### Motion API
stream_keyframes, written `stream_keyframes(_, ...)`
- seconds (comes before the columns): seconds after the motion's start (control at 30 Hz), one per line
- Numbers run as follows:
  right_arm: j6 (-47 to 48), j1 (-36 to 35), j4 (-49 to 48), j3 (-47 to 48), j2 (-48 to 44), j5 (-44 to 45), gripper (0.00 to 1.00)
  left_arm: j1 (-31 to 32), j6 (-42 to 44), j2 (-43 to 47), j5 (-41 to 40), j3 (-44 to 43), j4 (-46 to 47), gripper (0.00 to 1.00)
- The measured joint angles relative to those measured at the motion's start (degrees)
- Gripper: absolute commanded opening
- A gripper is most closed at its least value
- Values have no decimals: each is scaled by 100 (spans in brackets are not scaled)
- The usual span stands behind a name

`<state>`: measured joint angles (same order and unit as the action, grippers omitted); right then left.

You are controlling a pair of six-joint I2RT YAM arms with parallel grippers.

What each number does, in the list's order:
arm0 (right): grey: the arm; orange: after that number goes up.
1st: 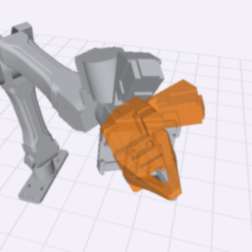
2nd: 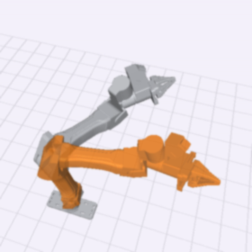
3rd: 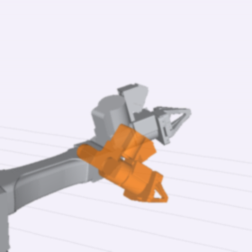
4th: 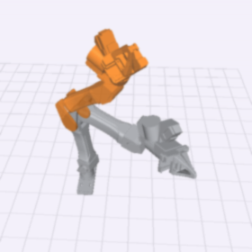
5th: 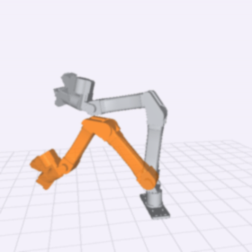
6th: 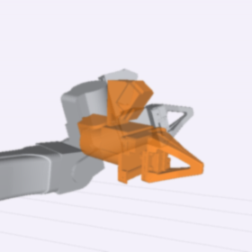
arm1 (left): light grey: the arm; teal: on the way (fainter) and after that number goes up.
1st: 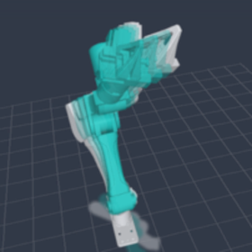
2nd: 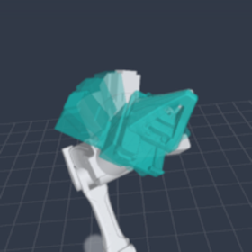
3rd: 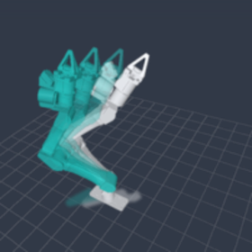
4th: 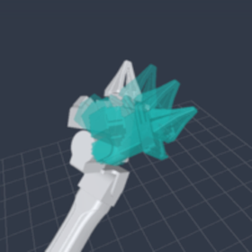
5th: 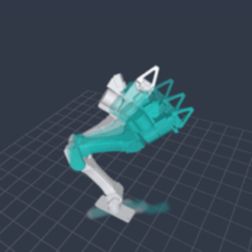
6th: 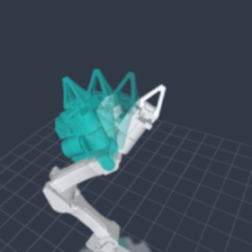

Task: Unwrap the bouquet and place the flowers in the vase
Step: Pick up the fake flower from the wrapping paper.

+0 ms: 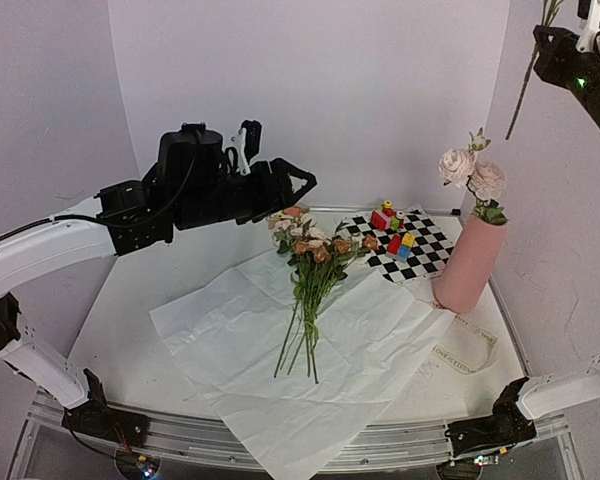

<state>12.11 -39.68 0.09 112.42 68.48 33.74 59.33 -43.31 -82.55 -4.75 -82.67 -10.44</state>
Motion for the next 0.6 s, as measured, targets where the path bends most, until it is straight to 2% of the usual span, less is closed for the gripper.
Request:
stream_keyframes(0.27, 880, 167, -716, -58, 392, 389, 0, 0, 47, 3, 2, 0, -2, 63)
stream_keyframes(0.47, 389, 1184, -782, -356, 750, 174, 0, 0, 207, -6, 9, 0, -3, 63)
stream_keyframes(0.6, 21, 1458, -780, -489, 825, 45, 0, 0, 487, -70, 4, -46, -15, 63)
